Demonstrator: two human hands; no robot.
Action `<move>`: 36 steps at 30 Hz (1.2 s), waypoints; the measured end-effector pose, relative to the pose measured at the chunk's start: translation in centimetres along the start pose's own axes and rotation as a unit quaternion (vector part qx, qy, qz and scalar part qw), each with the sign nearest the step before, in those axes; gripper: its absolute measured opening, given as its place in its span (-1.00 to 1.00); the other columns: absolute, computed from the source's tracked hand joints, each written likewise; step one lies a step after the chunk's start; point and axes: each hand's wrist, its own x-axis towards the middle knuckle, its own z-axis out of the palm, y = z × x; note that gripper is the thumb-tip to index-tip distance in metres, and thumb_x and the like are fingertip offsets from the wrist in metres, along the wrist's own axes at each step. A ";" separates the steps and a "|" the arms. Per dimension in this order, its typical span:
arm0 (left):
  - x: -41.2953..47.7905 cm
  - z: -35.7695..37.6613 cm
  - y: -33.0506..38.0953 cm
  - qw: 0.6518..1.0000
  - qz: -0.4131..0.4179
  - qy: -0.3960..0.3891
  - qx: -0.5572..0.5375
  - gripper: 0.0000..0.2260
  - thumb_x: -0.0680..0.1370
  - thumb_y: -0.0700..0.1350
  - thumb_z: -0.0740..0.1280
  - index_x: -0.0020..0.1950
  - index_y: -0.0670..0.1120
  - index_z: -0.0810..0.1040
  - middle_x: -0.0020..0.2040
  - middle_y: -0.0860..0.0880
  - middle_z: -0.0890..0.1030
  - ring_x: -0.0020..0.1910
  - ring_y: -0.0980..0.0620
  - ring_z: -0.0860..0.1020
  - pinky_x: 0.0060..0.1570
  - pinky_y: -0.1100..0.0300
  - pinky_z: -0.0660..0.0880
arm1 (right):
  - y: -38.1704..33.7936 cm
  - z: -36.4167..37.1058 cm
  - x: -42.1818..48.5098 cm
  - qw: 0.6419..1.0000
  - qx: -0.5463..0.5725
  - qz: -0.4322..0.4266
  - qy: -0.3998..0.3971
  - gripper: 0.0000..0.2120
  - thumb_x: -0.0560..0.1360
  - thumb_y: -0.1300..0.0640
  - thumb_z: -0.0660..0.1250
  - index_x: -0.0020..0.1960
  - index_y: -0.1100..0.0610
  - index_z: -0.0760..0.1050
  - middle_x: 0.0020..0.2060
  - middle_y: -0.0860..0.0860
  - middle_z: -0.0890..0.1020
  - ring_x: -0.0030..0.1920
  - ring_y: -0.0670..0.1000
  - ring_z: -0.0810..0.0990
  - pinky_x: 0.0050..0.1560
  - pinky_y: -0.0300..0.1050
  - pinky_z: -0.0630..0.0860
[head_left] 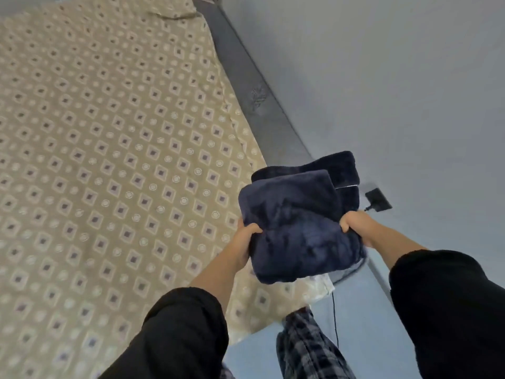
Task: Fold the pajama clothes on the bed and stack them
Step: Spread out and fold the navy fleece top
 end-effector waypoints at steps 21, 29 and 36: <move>11.6 9.4 -9.9 0.607 0.178 0.248 0.734 -0.42 0.58 0.12 -0.01 0.58 0.01 -0.02 0.59 -0.09 -0.01 0.57 -0.10 -0.10 0.42 -0.17 -0.25 | 6.4 2.6 11.7 0.767 -0.471 -0.428 0.082 -0.38 0.58 0.04 0.13 0.57 0.02 -0.04 0.55 0.14 0.06 0.54 0.14 0.03 0.47 0.25 0.00; 3.1 9.7 -5.0 0.642 0.184 0.221 0.711 -0.46 0.64 0.05 0.06 0.59 0.04 -0.04 0.59 -0.09 -0.12 0.56 -0.11 -0.17 0.45 -0.22 -0.14 | 2.3 1.1 2.1 0.754 -0.481 -0.439 0.091 -0.38 0.60 -0.03 0.09 0.57 0.11 -0.04 0.56 0.14 -0.02 0.55 0.11 -0.07 0.49 0.18 -0.08; -8.0 5.9 -1.7 0.622 0.228 0.306 0.683 -0.44 0.64 0.04 0.04 0.58 0.06 -0.13 0.59 -0.08 -0.15 0.56 -0.10 -0.19 0.45 -0.23 -0.18 | -1.2 5.1 -9.8 0.679 -0.518 -0.508 0.111 -0.37 0.60 -0.06 0.09 0.57 0.14 -0.02 0.56 0.16 -0.06 0.55 0.13 -0.09 0.48 0.22 -0.10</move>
